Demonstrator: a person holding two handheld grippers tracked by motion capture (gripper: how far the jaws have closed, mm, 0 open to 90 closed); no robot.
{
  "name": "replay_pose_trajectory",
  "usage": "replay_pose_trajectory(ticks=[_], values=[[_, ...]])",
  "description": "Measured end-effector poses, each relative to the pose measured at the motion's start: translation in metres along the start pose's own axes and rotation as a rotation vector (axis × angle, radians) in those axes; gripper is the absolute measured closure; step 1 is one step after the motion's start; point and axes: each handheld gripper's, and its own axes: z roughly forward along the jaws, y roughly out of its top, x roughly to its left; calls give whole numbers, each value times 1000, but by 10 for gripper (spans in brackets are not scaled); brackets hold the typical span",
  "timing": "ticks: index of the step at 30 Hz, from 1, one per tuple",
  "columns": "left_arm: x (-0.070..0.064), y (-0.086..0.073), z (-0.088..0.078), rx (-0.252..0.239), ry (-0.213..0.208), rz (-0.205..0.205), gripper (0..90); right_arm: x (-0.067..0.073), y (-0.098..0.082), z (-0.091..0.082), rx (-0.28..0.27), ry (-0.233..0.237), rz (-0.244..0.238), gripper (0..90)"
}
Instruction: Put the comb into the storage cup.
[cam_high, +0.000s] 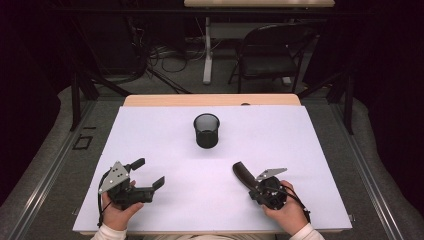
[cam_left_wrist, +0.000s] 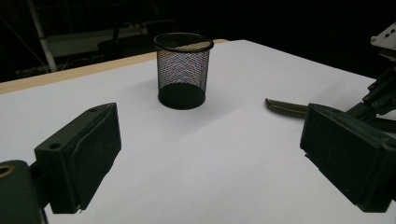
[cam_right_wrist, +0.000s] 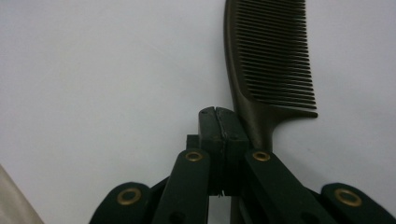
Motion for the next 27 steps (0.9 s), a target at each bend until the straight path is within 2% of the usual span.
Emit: replay_pose_trajectory(ticks=[9, 13, 22, 27], values=[[0, 0, 0, -1, -4, 1, 54, -11, -2, -2, -22, -22, 22, 900], [0, 0, 0, -1, -4, 3, 54, -13, -3, -3, -13, -22, 27, 900], [0, 0, 0, 0, -5, 6, 55, -10, -1, -7, -58, 19, 24, 823], [0, 0, 0, 1, -6, 5, 56, -10, 1, -11, -96, 25, 20, 765]])
